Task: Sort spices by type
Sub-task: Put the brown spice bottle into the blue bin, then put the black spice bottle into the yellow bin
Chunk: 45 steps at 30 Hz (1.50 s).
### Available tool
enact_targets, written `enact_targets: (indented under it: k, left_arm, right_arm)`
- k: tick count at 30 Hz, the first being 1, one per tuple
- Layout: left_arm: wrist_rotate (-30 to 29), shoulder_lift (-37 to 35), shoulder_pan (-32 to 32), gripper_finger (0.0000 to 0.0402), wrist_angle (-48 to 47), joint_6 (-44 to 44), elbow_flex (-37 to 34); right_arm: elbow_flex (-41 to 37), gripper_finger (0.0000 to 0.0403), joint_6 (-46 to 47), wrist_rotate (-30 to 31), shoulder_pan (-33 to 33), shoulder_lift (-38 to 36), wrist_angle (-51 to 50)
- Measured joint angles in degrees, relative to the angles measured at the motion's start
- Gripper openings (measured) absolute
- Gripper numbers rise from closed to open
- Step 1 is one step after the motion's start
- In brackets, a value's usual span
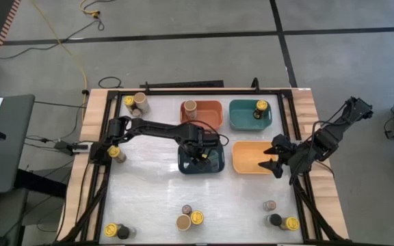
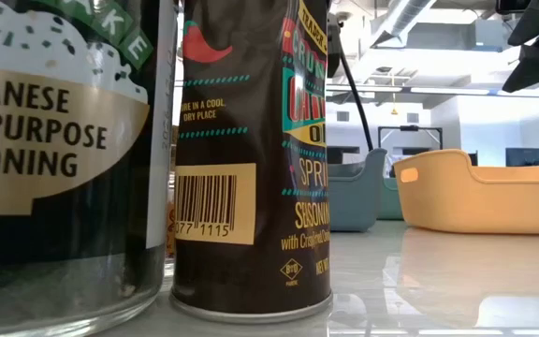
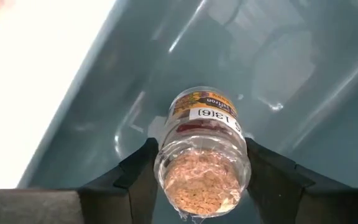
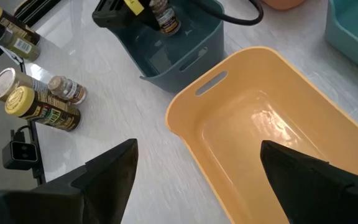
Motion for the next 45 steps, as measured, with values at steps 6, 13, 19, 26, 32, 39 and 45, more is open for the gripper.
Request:
enact_targets:
  k: [6,13,19,26,32,39,45]
  left_arm:
    - [0.4,0.0,0.0,0.0252,-0.2,-1.1,0.0]
    - [2.0,-1.1,0.4,0.0269,-1.6,-4.0,0.3]
    - [-5.3,-6.1,-1.5,0.0269,-1.2,-4.4,2.0]
    - [-4.8,-13.4,-2.7,0.027,-3.9,8.1,2.0]
    - [-6.0,-17.6,-5.1,0.027,-3.0,13.9,2.0]
    - [-10.5,-21.4,-10.0,0.027,5.0,17.2,-5.0]
    - [-11.3,-28.5,-14.7,0.027,17.1,17.3,-17.3]
  right_arm:
    - [0.0,0.0364,0.1,0.0,0.0,0.0,0.0]
    - [0.0,0.0364,0.1,0.0,0.0,0.0,0.0]
    - [0.0,0.0364,0.1,0.0,0.0,0.1,0.2]
    - [0.0,0.0364,-0.8,0.7,-2.4,0.5,3.6]
    - [0.0,0.0364,-16.9,1.1,-4.3,3.4,22.4]
    - [2.7,0.0364,-27.2,0.8,-7.3,12.5,32.9]
    - [13.1,0.0364,-24.8,-2.5,-8.4,22.3,24.3]
